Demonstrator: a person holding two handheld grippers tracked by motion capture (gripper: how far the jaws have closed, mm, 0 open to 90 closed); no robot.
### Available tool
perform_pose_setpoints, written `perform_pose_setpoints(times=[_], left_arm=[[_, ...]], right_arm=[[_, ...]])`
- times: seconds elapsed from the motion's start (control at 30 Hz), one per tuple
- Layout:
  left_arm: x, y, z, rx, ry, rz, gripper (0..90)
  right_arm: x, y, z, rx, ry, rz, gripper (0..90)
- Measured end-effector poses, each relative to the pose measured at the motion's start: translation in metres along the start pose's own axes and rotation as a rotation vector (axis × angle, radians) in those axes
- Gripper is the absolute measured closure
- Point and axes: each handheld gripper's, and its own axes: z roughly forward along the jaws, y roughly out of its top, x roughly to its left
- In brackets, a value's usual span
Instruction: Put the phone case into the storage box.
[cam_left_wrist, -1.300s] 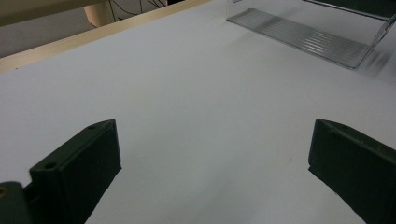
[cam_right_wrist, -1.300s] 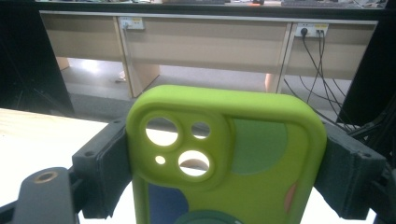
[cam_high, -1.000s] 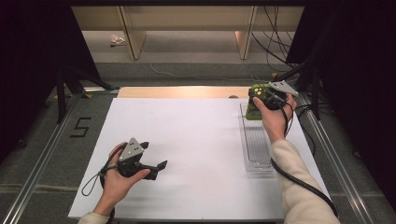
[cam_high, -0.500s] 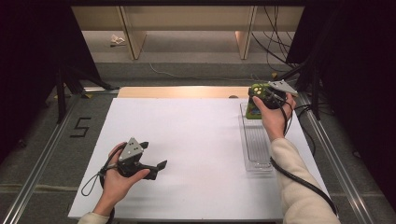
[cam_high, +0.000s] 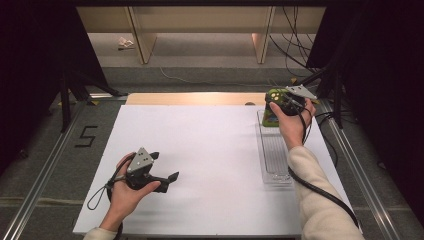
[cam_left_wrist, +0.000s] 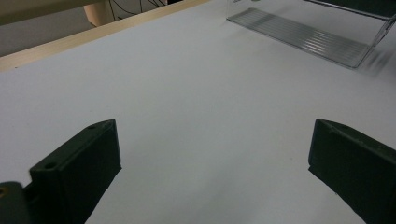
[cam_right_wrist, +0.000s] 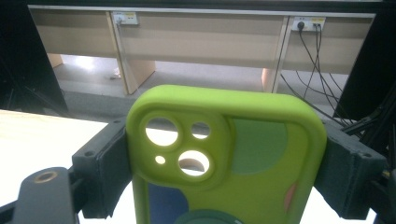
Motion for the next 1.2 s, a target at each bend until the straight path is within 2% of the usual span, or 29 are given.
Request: perform_pose_setpoints(times=[1.2], left_arm=[[0.000,0.001,0.000,-0.003,-0.001,0.001,1.9]], right_arm=[[-0.001,-0.004,0.015,0.025,-0.018,0.007,16.5]])
